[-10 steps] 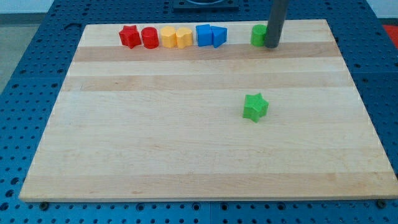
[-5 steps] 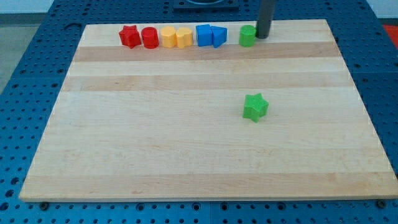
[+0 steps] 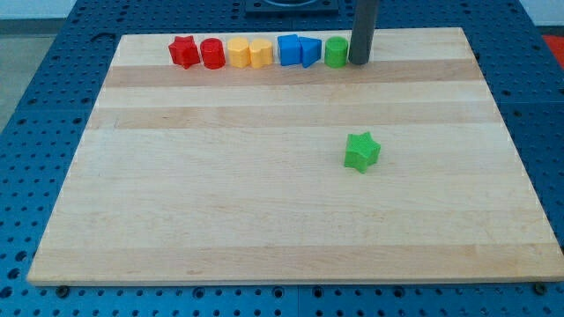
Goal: Move the green circle closer to the blue triangle
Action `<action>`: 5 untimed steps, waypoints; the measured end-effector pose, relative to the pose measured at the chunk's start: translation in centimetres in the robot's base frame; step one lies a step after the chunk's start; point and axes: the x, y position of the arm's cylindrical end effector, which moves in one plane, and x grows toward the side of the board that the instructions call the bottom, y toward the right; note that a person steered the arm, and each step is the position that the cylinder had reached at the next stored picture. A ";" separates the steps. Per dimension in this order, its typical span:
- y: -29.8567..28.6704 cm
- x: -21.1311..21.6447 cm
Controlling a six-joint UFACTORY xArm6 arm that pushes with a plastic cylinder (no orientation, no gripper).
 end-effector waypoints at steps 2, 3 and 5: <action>-2.2 -0.4; -2.7 -0.4; 5.4 3.2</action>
